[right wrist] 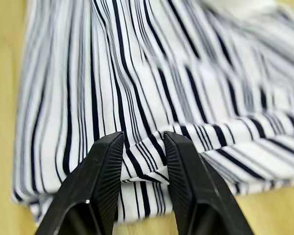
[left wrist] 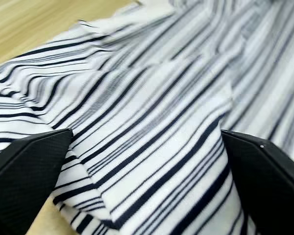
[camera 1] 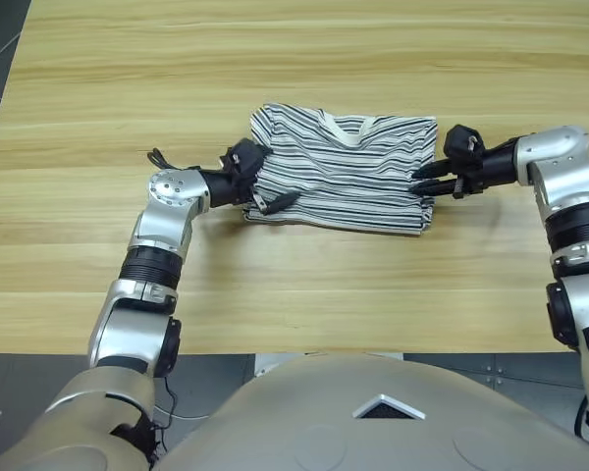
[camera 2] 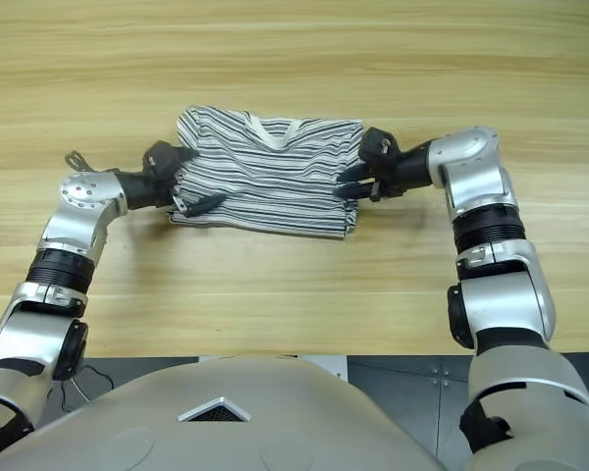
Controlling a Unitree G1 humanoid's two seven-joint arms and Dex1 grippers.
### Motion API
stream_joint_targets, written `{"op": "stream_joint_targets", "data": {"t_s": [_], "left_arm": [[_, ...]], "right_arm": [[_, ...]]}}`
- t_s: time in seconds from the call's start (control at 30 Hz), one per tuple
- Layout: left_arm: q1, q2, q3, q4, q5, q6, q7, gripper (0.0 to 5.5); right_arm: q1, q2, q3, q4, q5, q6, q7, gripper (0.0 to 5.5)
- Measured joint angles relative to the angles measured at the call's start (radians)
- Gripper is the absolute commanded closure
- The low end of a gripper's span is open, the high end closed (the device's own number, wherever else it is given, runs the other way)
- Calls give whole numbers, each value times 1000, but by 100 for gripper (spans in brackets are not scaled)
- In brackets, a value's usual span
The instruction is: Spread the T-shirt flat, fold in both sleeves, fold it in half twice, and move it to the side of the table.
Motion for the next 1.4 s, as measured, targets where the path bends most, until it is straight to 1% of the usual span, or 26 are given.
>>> {"op": "stream_joint_targets", "data": {"t_s": [0.07,0.17,0.23,0.33,0.4,0.5,0.57,0.63,0.77,0.97,1.13,1.27,1.33,1.4], "left_arm": [[-43,-9,44,-21,-36,33,7,2],[-70,-8,66,-41,-56,50,2,2],[-71,-6,74,-60,-64,63,-11,2],[-72,-2,73,-132,-75,86,-41,2],[-49,-2,38,-242,-90,117,-82,2],[55,-1,-68,-399,-84,151,-128,2],[125,1,-131,-453,-66,170,-149,2],[158,19,-168,-484,-53,174,-165,2],[232,50,-259,-459,13,137,-190,2],[239,65,-263,-419,21,65,-191,2],[260,107,-231,-399,-7,44,-218,2],[268,202,-185,-362,-27,4,-275,2],[241,265,-158,-287,-23,-40,-282,2],[204,295,-149,-210,-23,-75,-295,2]], "right_arm": [[-2,0,-26,-65,50,74,27,400],[-39,0,-83,-110,126,160,35,400],[-79,0,-111,-109,146,172,35,400],[-124,0,-119,-61,135,154,-22,400],[-129,2,-119,-23,118,139,-56,400],[-131,1,-114,6,95,91,-67,400],[-132,3,-114,27,82,72,-94,400],[-141,12,-117,52,74,49,-130,400],[-172,43,-126,110,61,0,-206,400],[-175,48,-128,135,53,-33,-207,400],[-177,54,-128,144,51,-41,-212,400],[-177,63,-128,145,43,-45,-214,400],[-177,64,-129,145,43,-47,-215,400],[-177,68,-129,145,43,-52,-217,400]]}}
